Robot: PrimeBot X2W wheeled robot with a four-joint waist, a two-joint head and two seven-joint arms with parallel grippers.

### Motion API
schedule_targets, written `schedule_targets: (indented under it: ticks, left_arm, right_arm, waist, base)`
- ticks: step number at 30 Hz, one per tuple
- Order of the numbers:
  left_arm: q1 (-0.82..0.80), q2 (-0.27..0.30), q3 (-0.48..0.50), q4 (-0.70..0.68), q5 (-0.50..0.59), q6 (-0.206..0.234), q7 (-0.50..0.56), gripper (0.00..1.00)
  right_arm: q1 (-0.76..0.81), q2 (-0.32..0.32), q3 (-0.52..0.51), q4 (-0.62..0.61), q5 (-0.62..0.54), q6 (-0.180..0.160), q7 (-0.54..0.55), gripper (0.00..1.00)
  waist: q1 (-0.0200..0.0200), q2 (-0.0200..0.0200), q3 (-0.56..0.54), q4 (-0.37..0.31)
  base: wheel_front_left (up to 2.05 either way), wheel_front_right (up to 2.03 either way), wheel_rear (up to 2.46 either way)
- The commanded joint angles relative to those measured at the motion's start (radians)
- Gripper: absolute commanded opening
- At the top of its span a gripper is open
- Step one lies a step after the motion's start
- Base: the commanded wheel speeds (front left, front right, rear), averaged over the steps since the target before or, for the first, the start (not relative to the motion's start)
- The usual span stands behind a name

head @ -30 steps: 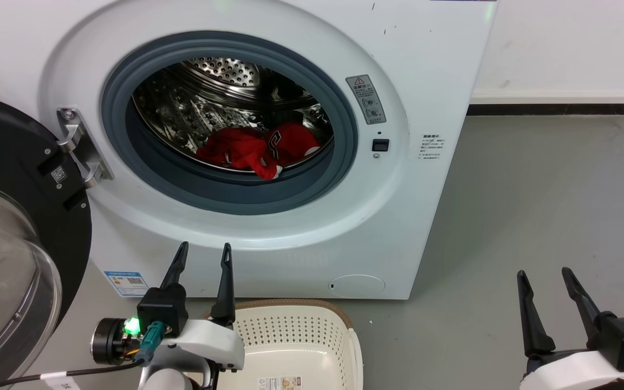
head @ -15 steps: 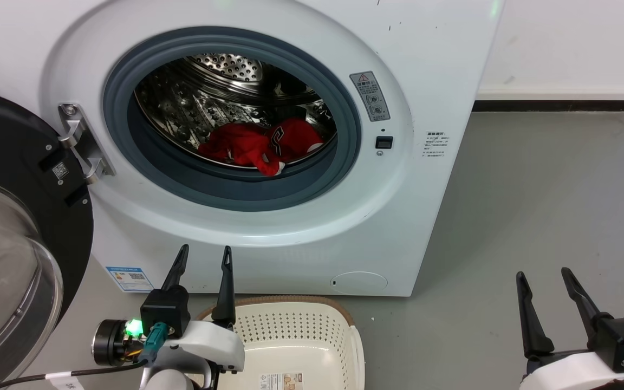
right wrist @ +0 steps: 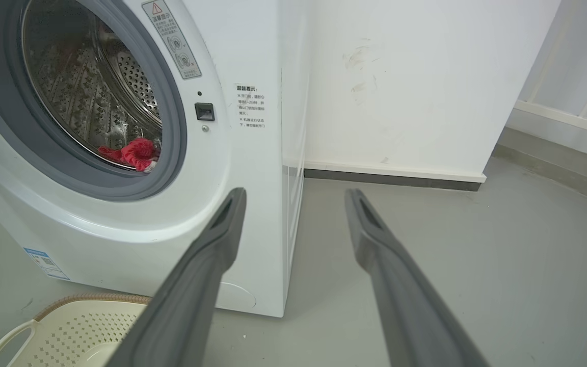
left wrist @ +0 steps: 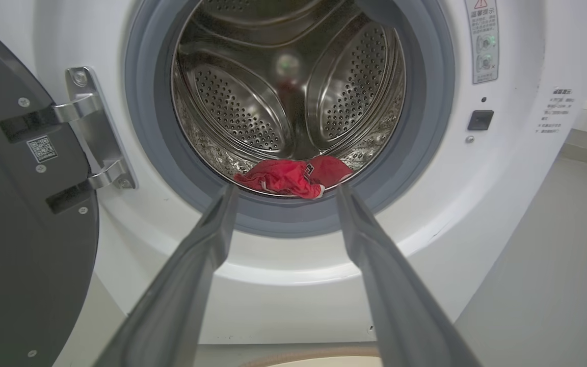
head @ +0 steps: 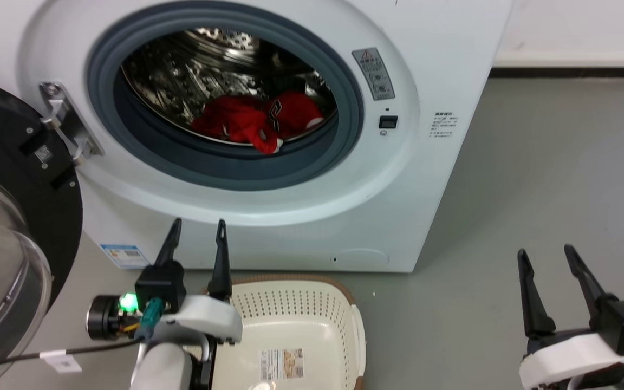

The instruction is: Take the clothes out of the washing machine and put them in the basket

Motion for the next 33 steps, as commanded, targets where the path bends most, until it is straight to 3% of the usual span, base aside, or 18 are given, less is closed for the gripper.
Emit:
schedule_targets:
  ticks: [1,7,15,29,33]
  left_arm:
    - [-0.041,-0.002,0.007,0.005,-0.003,0.008,-0.002,1.00]
    - [-0.162,-0.002,0.029,0.049,-0.015,0.015,-0.002,1.00]
    - [-0.358,0.030,0.060,0.170,-0.017,-0.007,-0.002,1.00]
    - [-0.700,0.161,0.087,0.436,-0.008,-0.038,0.022,1.00]
    - [-0.828,0.224,0.084,0.533,0.002,-0.052,0.074,1.00]
  right_arm:
    - [-0.029,0.002,0.003,-0.010,-0.005,-0.001,0.000,1.00]
    - [-0.093,0.002,0.024,-0.039,-0.011,-0.001,-0.008,1.00]
    - [-0.167,0.002,0.064,-0.054,0.019,-0.001,-0.025,1.00]
    - [-0.260,0.002,0.116,-0.018,0.046,-0.001,-0.066,1.00]
    - [-0.286,0.002,0.139,0.007,0.065,-0.001,-0.086,1.00]
  waist:
    - [0.0000,-0.0001,0.053,-0.007]
    - [0.0000,-0.0001,0.178,-0.034]
    - [0.0000,-0.0001,0.326,-0.083]
    - [0.0000,-0.0001,0.492,-0.188]
    - [0.0000,-0.0001,0.526,-0.227]
  base:
    - [0.00,0.00,0.00]
    - [0.00,0.00,0.00]
    - [0.00,0.00,0.00]
    - [0.00,0.00,0.00]
    - [0.00,0.00,0.00]
